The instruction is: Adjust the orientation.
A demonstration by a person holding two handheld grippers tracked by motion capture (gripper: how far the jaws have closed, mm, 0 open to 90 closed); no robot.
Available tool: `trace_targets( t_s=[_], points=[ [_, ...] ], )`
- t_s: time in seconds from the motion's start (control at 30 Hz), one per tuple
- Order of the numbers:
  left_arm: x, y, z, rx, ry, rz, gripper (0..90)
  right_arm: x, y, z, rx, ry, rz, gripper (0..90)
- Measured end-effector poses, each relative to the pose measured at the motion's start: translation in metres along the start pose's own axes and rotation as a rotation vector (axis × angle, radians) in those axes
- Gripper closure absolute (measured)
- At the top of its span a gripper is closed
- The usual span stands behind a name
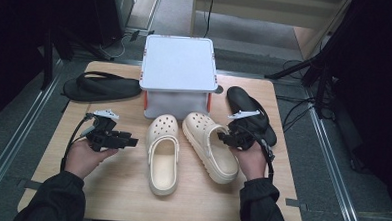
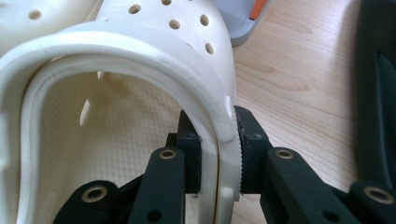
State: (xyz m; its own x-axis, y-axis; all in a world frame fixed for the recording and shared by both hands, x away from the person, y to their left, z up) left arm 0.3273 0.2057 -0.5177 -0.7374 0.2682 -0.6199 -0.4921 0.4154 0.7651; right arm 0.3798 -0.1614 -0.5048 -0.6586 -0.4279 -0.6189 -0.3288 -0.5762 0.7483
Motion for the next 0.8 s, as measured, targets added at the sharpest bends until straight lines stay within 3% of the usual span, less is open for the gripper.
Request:
trace_targets(
  t_s=[0.17,0.23,0.3,0.8],
  points=[
    [-0.003,-0.001,0.000,0.000,-0.012,0.001,54.7,0.003,-0.004,0.004,0.019,-0.009,-0.009,76.4],
    [-0.006,0.000,-0.001,-0.024,-0.019,-0.017,56.8,0.004,-0.006,0.007,0.026,-0.014,-0.018,76.3],
    [-0.010,0.002,-0.001,-0.016,-0.023,-0.044,57.9,0.005,-0.007,0.009,0.036,-0.014,-0.021,76.1],
    [-0.017,-0.008,-0.007,-0.002,-0.052,-0.011,58.6,0.012,-0.016,0.030,0.085,-0.055,-0.058,72.9]
  ],
)
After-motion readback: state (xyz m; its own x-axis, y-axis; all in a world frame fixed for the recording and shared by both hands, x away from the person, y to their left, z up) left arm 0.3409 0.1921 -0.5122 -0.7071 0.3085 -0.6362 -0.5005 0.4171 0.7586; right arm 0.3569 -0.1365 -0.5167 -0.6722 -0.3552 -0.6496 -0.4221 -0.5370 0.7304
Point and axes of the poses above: each handheld gripper's, and its own axes: y roughly backward along the jaws, x roughly out of its underside, z roughly to its left, the point moved 4 cm from there along -y, roughly forward along the jaws, and after that the axes turned 13 degrees about -x, right-handed, at the moved point
